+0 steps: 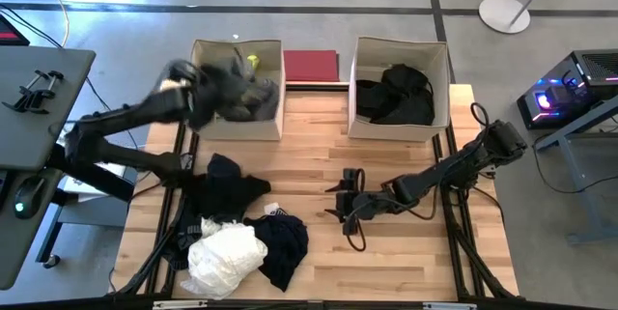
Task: Sort clothes
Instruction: Put the grey boxers into the left brown laundry organizer
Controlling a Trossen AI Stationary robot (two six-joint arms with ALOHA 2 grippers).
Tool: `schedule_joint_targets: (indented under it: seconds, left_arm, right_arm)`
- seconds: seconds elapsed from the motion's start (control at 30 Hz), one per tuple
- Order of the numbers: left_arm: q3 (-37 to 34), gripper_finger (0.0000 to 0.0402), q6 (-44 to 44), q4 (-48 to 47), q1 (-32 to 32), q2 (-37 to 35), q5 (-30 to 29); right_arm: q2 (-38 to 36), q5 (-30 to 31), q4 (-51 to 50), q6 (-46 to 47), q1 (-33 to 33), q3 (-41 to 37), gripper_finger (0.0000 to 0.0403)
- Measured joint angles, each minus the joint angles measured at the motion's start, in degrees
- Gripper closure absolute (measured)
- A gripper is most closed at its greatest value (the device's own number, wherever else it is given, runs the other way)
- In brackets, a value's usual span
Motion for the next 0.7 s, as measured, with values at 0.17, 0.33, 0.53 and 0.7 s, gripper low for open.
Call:
schedule_joint_targets:
  seconds: [0.17, 0.33, 0.53, 0.7]
  left_arm:
    - [0.04, 0.04, 8.27, 10.68, 15.84, 0.94, 27.24]
    - [0.04, 0.0381, 6.59, 13.32, 22.92, 7.96, 41.05]
    - [0.02, 0.0302, 4.16, 11.71, 27.36, 15.68, 51.51]
    - [3.38, 0.0217, 0.23, 7.34, 30.48, 15.95, 61.04]
  right_arm:
    - [0.0, 0.0, -0.63, 1.48, 0.02, 0.0, 0.0165]
    - [-0.02, 0.0, -2.55, 4.0, 0.35, 0.0, 0.0165]
    - [-0.02, 0.49, -4.89, 5.37, 1.04, 0.0, 0.0165]
    - [-0.04, 0.5, -4.83, 5.35, 1.22, 0.0, 0.0165]
